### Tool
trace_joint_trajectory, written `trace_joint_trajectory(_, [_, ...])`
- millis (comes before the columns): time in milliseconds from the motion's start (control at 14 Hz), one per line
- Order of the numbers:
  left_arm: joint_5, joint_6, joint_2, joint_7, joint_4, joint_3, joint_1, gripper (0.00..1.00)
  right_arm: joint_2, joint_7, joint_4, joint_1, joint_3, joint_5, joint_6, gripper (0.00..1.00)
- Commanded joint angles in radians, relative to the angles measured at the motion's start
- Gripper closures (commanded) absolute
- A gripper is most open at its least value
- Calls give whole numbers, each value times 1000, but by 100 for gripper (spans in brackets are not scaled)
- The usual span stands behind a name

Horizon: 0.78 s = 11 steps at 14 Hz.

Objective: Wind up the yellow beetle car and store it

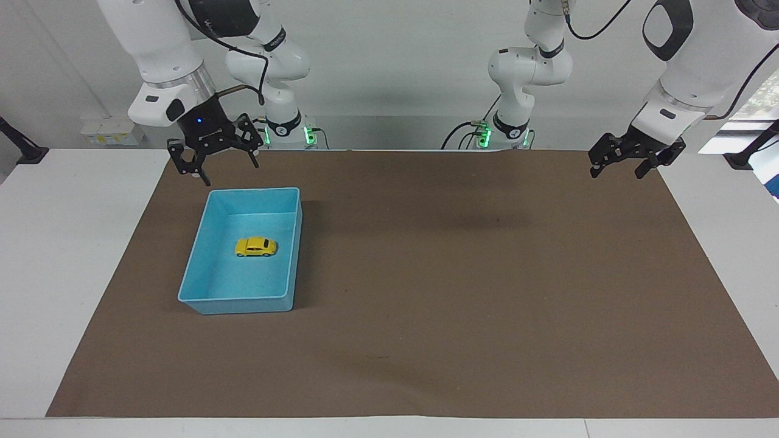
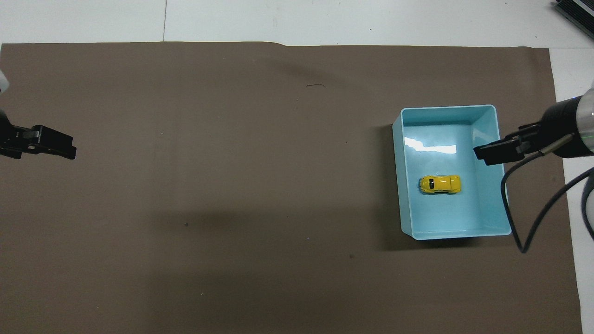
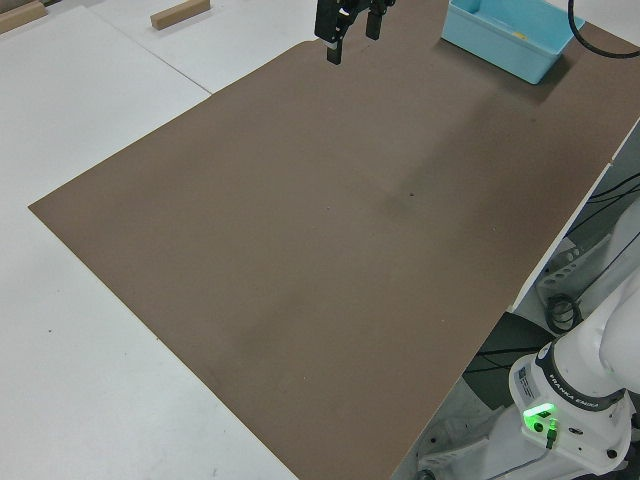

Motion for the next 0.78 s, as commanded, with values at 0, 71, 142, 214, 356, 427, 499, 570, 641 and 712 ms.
trace_joint_trajectory(0, [-6, -17, -4, -7, 6, -11, 18, 0, 0, 100, 42, -15, -14, -27, -103, 0])
trace_joint_trajectory(71, [-7, -17, -4, -7, 8, -11, 18, 0, 0, 129, 60, -15, -22, -42, -131, 0])
trace_joint_trajectory(142, [-6, -17, -4, -7, 6, -11, 18, 0, 0, 140, 85, -17, -28, -44, -145, 0])
trace_joint_trajectory(214, [-6, -18, -4, -7, 8, -11, 18, 0, 1, 141, 88, -18, -32, -46, -153, 0])
trace_joint_trajectory(356, [-6, -19, -4, -7, 6, -11, 18, 0, 0, 141, 88, -29, -52, -53, -157, 0])
trace_joint_trajectory(427, [-6, -17, -4, -7, 8, -11, 18, 0, 0, 141, 88, -30, -54, -55, -162, 0])
trace_joint_trajectory(499, [-6, -17, -4, -5, 6, -11, 18, 0, 0, 141, 88, -32, -54, -53, -160, 0])
trace_joint_trajectory(570, [-6, -17, -4, -7, 8, -11, 18, 0, 1, 141, 91, -35, -55, -52, -159, 0])
trace_joint_trajectory(641, [-6, -18, -4, -7, 6, -11, 18, 0, 3, 141, 102, -37, -55, -52, -159, 0])
trace_joint_trajectory(712, [-6, -17, -4, -7, 8, -11, 18, 0, 3, 141, 108, -38, -52, -55, -160, 0])
